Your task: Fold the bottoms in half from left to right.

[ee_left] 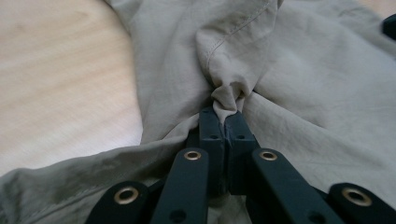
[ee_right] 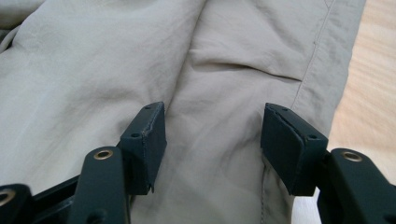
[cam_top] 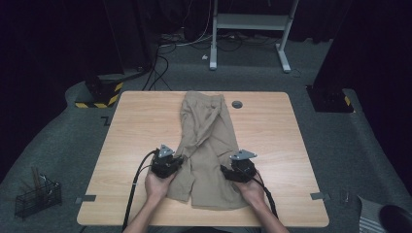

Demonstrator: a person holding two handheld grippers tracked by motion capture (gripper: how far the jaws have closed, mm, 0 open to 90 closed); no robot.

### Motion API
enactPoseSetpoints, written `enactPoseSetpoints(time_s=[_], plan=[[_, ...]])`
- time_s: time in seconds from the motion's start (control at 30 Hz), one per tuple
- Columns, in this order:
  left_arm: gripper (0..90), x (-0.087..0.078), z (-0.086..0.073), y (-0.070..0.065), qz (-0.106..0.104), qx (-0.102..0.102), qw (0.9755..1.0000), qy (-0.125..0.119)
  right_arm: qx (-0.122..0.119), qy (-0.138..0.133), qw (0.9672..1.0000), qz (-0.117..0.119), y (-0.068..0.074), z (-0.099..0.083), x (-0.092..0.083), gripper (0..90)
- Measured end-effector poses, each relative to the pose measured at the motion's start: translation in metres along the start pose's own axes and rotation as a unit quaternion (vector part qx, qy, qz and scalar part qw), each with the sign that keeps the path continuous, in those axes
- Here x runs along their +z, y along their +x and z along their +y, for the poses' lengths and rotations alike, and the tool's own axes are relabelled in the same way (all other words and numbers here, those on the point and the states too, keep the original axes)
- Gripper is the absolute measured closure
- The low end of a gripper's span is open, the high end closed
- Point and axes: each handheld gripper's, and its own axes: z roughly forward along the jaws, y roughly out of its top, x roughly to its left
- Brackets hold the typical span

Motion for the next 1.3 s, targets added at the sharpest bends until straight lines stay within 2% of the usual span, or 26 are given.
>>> enactPoseSetpoints(time_s=[0.03, 0.07, 0.17, 0.23, 0.27, 0.33, 0.37, 0.47, 0.57, 0.63, 0.73, 0.83, 0.87, 0.97, 1.1, 1.13, 1.2, 1.3], plan=[[87.9, 0.003, 0.003, 0.003, 0.01, 0.004, 0.9999, 0.0, 0.004, 0.0, 1.0, -0.002, 0.0, 0.003, 0.003, 40.3], [88.0, 0.006, 0.007, 0.009, 0.013, -0.002, 0.9999, 0.001, 0.004, 0.0, 1.0, -0.003, -0.001, 0.007, 0.007, 40.3], [88.2, 0.014, 0.019, 0.026, 0.019, -0.031, 0.9993, 0.01, 0.013, 0.0, 0.9999, -0.01, -0.003, 0.017, 0.018, 40.2], [88.3, 0.014, 0.026, 0.033, 0.021, -0.042, 0.9988, 0.014, 0.015, 0.0, 0.9998, -0.014, -0.004, 0.022, 0.024, 40.2], [88.3, 0.009, 0.029, 0.033, 0.018, -0.045, 0.9988, 0.007, 0.015, 0.0, 0.9998, -0.014, -0.004, 0.024, 0.026, 40.2], [88.5, -0.007, 0.034, 0.025, 0.0, -0.05, 0.9985, -0.024, 0.018, 0.001, 0.9997, -0.014, -0.003, 0.025, 0.027, 40.2], [88.5, -0.018, 0.037, 0.017, -0.014, -0.041, 0.9982, -0.042, 0.017, 0.0, 0.9997, -0.014, -0.004, 0.025, 0.027, 40.2], [88.4, -0.034, 0.042, -0.008, -0.051, -0.019, 0.9964, -0.065, 0.018, 0.001, 0.9997, -0.014, -0.004, 0.025, 0.027, 40.1], [88.3, -0.027, 0.038, -0.034, -0.076, 0.017, 0.996, -0.044, 0.018, 0.001, 0.9997, -0.014, -0.002, 0.024, 0.026, 39.7], [88.2, -0.012, 0.031, -0.044, -0.08, 0.021, 0.9962, -0.025, 0.013, 0.001, 0.9998, -0.011, -0.001, 0.022, 0.024, 39.4], [88.1, 0.01, 0.019, -0.046, -0.074, 0.014, 0.9971, 0.004, 0.012, -0.003, 0.9999, -0.005, 0.0, 0.015, 0.015, 39.4], [88.1, 0.018, 0.013, -0.042, -0.058, 0.018, 0.9981, 0.016, 0.009, -0.004, 0.9999, -0.004, -0.002, 0.007, 0.003, 40.1], [88.1, 0.018, 0.013, -0.041, -0.057, 0.015, 0.9982, 0.012, 0.005, -0.003, 1.0, -0.005, -0.003, 0.004, 0.0, 40.4], [88.1, 0.02, 0.015, -0.037, -0.042, 0.019, 0.9989, 0.012, -0.005, -0.004, 0.9999, -0.009, -0.004, -0.002, -0.002, 40.9], [88.1, 0.026, 0.024, -0.03, -0.034, 0.004, 0.9992, 0.02, -0.004, -0.004, 0.9999, -0.011, -0.003, 0.004, 0.005, 41.3], [88.2, 0.024, 0.028, -0.03, -0.036, 0.006, 0.9992, 0.017, -0.005, -0.005, 0.9999, -0.011, -0.004, 0.007, 0.007, 41.4], [88.3, 0.013, 0.036, -0.035, -0.048, 0.006, 0.9988, -0.009, -0.004, -0.004, 0.9999, -0.011, -0.004, 0.01, 0.012, 41.4], [88.3, -0.005, 0.048, -0.045, -0.061, 0.019, 0.9972, -0.039, -0.001, -0.004, 0.9999, -0.013, -0.005, 0.012, 0.014, 41.7]])
